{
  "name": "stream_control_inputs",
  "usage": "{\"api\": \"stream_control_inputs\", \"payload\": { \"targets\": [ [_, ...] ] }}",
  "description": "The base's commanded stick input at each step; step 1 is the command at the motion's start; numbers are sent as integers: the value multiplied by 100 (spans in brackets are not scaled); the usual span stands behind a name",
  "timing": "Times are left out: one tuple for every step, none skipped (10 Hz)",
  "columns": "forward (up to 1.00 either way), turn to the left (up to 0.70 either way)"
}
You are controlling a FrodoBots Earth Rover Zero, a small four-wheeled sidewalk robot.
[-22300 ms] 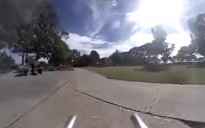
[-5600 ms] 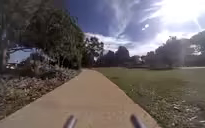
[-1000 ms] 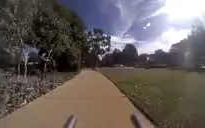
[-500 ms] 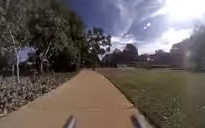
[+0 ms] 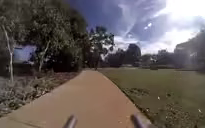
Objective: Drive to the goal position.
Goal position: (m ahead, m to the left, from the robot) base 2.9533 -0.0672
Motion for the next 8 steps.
{"api": "stream_control_inputs", "payload": {
  "targets": [
    [100, 0],
    [100, 0],
    [100, 0],
    [100, 0],
    [100, 5],
    [100, 18],
    [100, 31],
    [100, 40]
  ]
}}
